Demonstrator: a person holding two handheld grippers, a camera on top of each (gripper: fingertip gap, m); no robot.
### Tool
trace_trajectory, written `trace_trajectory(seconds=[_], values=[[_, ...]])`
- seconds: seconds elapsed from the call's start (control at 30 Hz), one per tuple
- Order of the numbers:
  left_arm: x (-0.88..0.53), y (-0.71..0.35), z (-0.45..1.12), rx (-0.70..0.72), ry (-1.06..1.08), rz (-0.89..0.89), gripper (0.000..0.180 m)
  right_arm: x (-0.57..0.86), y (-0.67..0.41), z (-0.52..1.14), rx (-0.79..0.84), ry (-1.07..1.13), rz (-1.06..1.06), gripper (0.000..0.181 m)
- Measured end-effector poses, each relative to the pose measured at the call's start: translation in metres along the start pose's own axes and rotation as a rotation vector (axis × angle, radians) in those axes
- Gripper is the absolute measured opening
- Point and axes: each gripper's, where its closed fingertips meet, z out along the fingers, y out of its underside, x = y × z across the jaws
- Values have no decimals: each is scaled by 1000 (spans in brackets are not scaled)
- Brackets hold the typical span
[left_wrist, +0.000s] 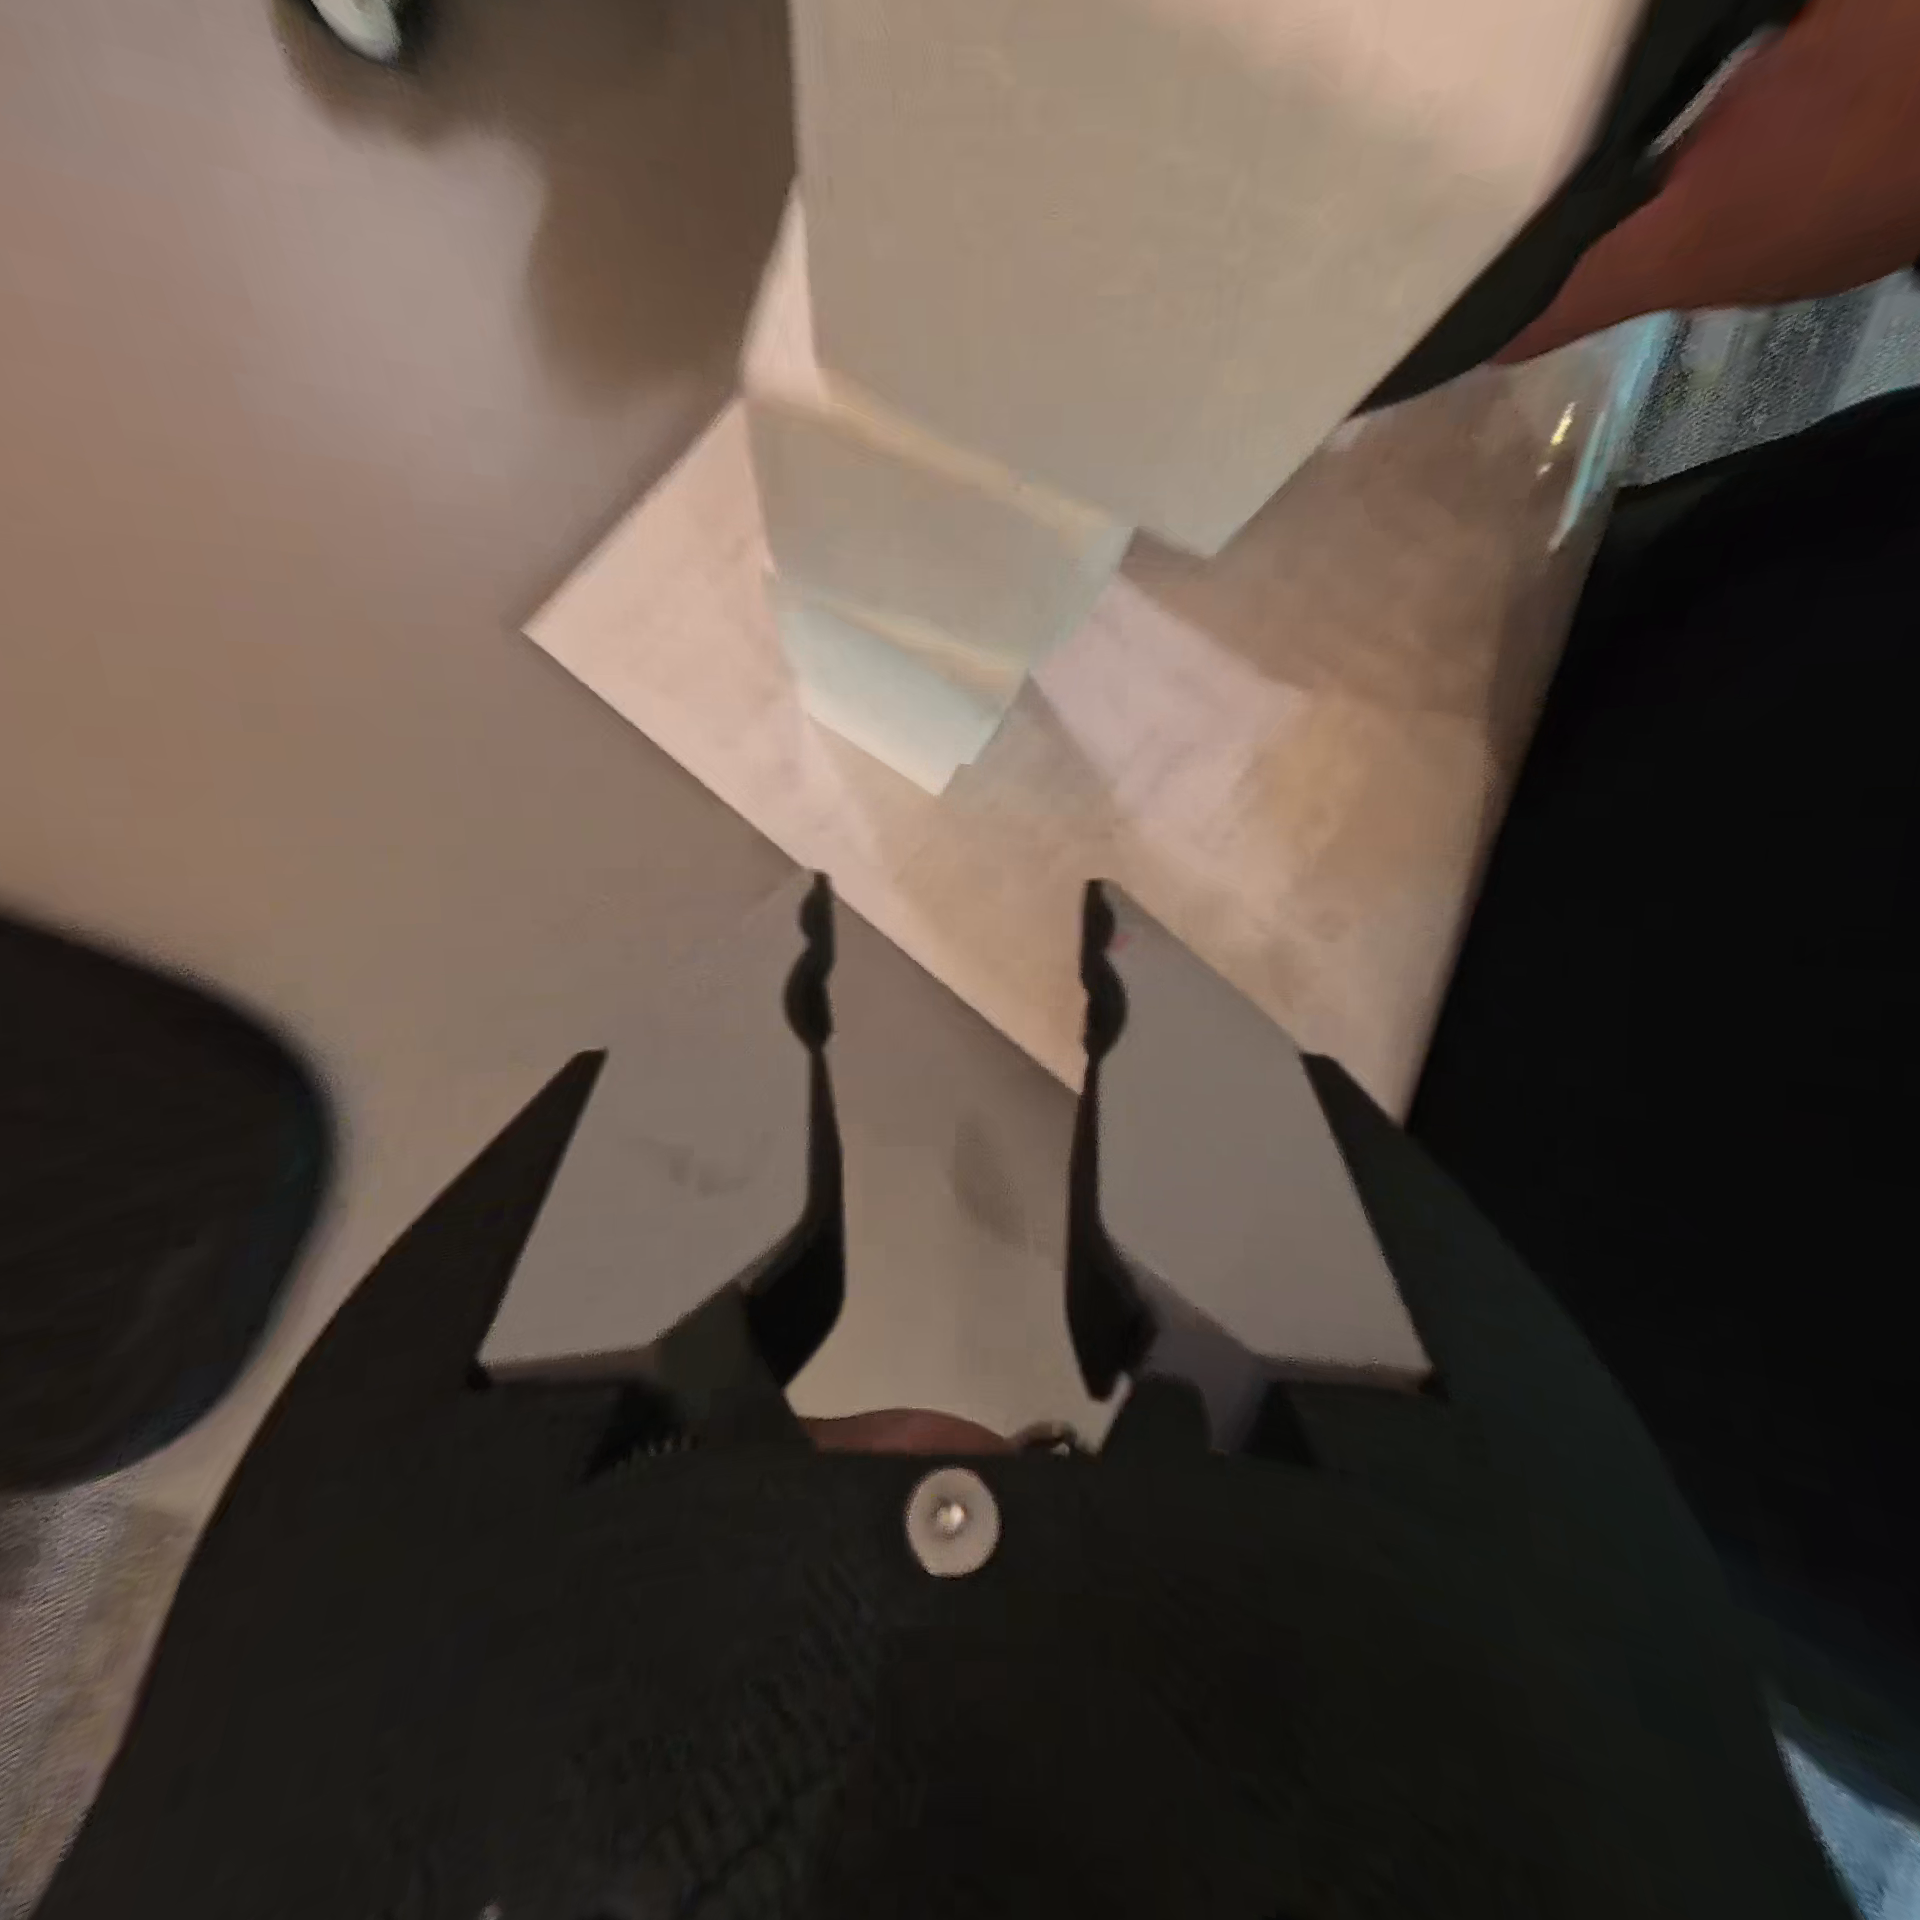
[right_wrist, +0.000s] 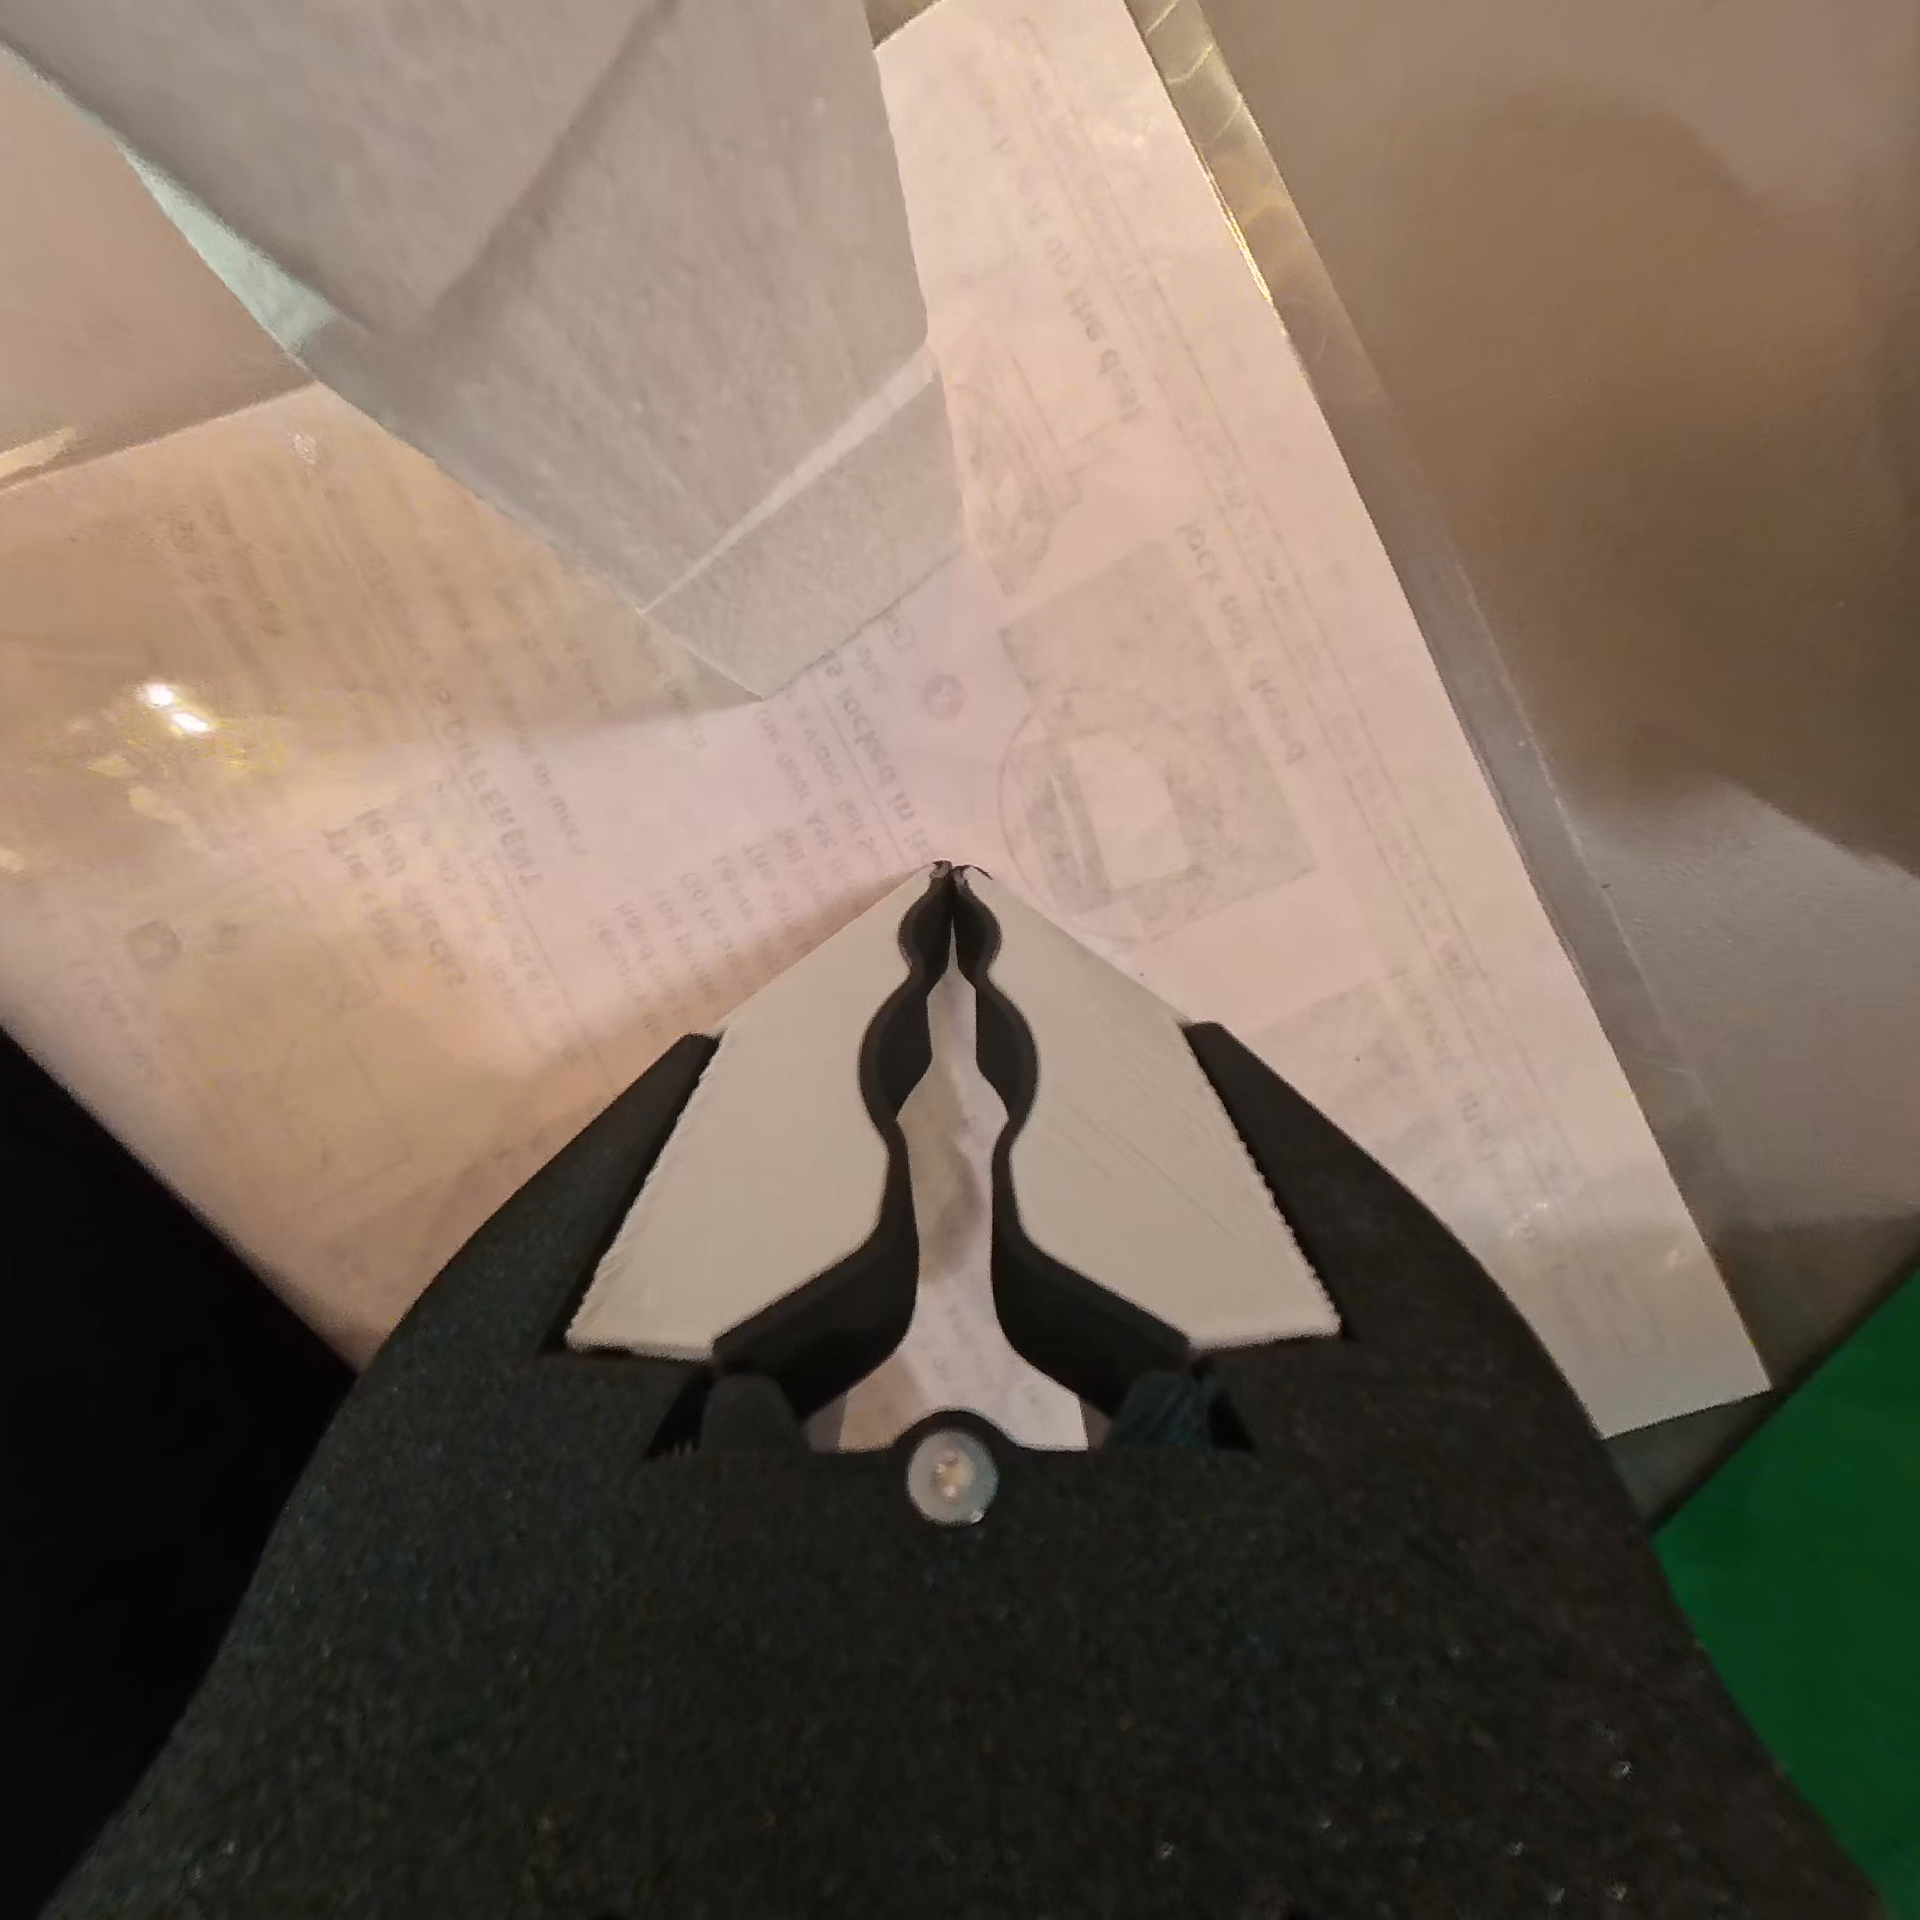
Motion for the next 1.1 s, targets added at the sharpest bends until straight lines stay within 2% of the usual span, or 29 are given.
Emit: trace_trajectory(seconds=[0.03, 0.13, 0.2, 0.27, 0.5, 0.67, 0.8, 0.87, 0.9, 0.97, 1.03, 1.1], values=[[2, 10, 18, -20, 8, -31, 37, 0, 0, 0, -2, 0, -5, 0], [5, 42, 63, -137, 12, -93, 31, 0, 0, 0, -20, -4, -15, 0], [3, 35, 74, -68, -18, -117, 7, -1, 0, 0, -31, -12, -20, 0], [2, 33, 80, -42, -35, -151, 0, -1, 0, 0, -37, -34, 0, 0], [3, 30, 81, 5, -17, -196, 0, -27, -6, -20, 49, -169, 51, 0], [2, 30, 81, 41, -6, -244, 0, -105, -20, -47, 147, -485, -71, 0], [2, 30, 81, 55, -30, -260, 0, -138, -31, -40, 142, -552, -220, 0], [2, 29, 81, 62, -40, -272, 0, -138, -46, -29, 168, -506, -251, 0], [2, 29, 81, 67, -42, -283, 0, -120, -60, -19, 199, -389, -228, 0], [2, 29, 81, 73, -44, -296, 0, -60, -90, -7, 257, -113, -47, 0], [2, 30, 81, 71, -47, -290, 0, -26, -108, -12, 296, -96, 197, 0], [3, 30, 80, 64, -48, -289, 0, 4, -113, -22, 328, -32, 280, 0]])
